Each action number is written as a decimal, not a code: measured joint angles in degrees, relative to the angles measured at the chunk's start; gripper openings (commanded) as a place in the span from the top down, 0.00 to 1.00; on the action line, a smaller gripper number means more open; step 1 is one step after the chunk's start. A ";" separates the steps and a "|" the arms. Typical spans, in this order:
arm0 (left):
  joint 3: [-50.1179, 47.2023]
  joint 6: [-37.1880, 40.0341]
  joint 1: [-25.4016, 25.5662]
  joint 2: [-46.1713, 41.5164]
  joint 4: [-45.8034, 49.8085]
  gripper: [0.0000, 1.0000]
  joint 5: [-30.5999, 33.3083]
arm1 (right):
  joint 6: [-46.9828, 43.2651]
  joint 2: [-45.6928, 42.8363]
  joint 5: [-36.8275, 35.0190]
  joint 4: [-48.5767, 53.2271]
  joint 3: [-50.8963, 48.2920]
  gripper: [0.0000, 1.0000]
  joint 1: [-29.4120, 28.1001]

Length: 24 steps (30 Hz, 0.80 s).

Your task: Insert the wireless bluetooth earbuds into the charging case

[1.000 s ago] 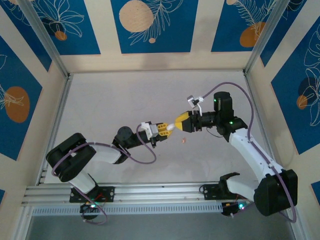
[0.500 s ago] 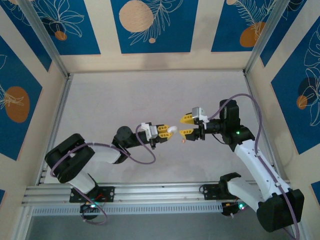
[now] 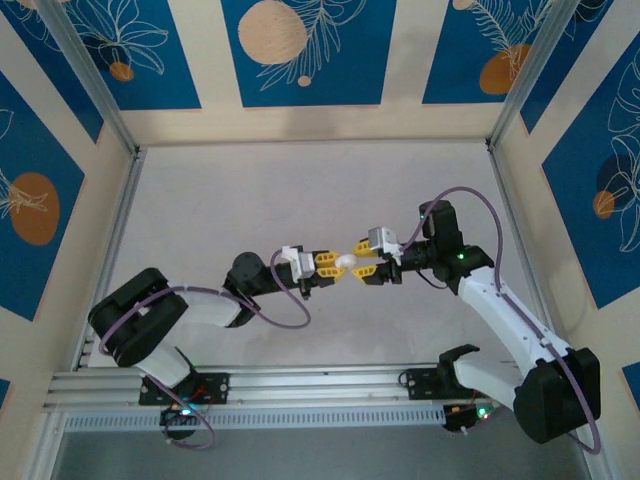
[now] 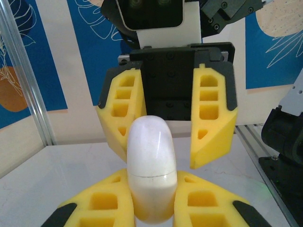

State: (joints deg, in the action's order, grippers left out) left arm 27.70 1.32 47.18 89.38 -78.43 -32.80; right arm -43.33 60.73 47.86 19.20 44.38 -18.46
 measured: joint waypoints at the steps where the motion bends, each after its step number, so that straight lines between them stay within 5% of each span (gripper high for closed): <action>1: 0.00 0.00 0.00 0.00 0.00 0.86 -0.02 | -0.26 0.35 0.11 0.07 0.13 0.64 -0.11; 8: 0.02 -0.22 -0.07 0.00 -0.04 0.83 -0.39 | -2.25 1.75 0.39 0.48 1.27 0.84 -0.24; 15: -0.02 0.59 0.00 0.00 -0.22 0.40 0.74 | -3.23 1.75 0.09 2.64 2.25 0.89 0.24; 24: -2.73 2.21 0.00 0.02 -0.22 0.36 9.75 | 2.67 5.16 -4.35 9.62 7.45 0.89 4.42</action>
State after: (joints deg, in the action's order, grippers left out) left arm 24.97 3.53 47.18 89.41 -78.65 -23.05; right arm -40.66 65.89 43.51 28.82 51.83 -14.04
